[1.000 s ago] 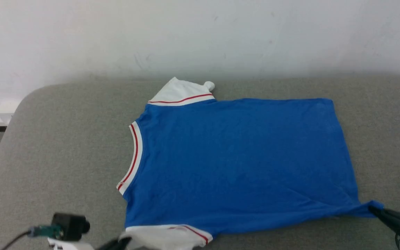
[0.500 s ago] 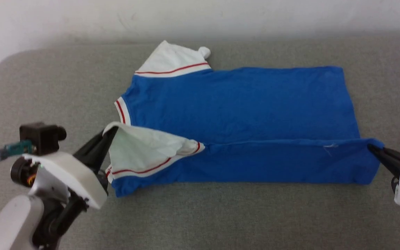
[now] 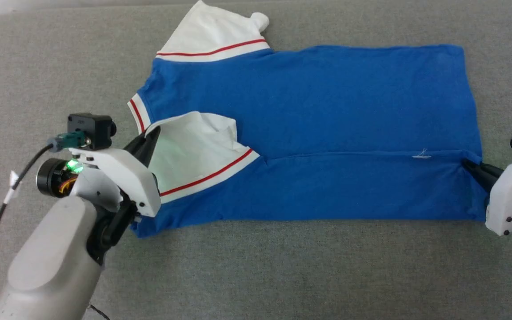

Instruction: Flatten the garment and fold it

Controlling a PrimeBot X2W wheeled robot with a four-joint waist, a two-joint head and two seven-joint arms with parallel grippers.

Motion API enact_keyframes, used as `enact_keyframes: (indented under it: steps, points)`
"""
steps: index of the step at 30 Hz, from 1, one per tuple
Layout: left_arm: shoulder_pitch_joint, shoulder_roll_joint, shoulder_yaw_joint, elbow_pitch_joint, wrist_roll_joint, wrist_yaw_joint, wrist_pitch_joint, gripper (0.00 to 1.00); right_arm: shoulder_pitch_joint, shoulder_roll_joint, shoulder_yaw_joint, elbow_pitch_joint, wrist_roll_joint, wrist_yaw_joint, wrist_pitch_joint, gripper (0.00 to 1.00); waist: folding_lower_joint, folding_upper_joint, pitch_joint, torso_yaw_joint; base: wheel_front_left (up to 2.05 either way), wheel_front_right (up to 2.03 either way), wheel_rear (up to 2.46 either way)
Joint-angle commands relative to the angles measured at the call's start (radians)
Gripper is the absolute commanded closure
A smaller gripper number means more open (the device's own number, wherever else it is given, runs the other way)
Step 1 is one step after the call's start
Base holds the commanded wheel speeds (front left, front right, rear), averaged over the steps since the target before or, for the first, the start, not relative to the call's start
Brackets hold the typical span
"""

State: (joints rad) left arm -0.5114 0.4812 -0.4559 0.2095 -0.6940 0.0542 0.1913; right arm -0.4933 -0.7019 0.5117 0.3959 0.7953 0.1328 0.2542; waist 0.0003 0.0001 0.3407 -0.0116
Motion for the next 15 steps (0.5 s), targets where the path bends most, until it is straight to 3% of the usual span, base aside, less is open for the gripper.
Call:
enact_keyframes:
  steps: [1,2,9,15]
  points:
    - [-0.019,-0.012,-0.006,0.033,0.014,-0.002,-0.020,0.00,-0.019,0.014,-0.003,0.019,-0.013,-0.002,-0.004,1.00,-0.0003,-0.0001,0.006,0.005,0.00,0.00,0.00]
    - [-0.026,-0.020,-0.013,0.061,0.024,-0.004,-0.036,0.00,-0.025,0.024,-0.006,0.032,-0.018,-0.002,-0.010,0.00,-0.0003,-0.0001,0.003,0.007,0.00,0.00,0.00]
    - [-0.012,-0.085,-0.007,0.179,0.016,-0.022,-0.172,0.00,-0.011,0.059,-0.021,0.082,-0.039,-0.002,-0.033,0.00,-0.0003,-0.0001,-0.055,0.021,0.00,0.00,0.00]
    - [0.089,-0.124,0.027,0.175,-0.025,0.017,-0.252,0.00,0.052,0.114,-0.107,0.108,-0.133,-0.002,-0.060,0.00,-0.0003,-0.0001,-0.133,0.025,0.00,0.00,0.00]
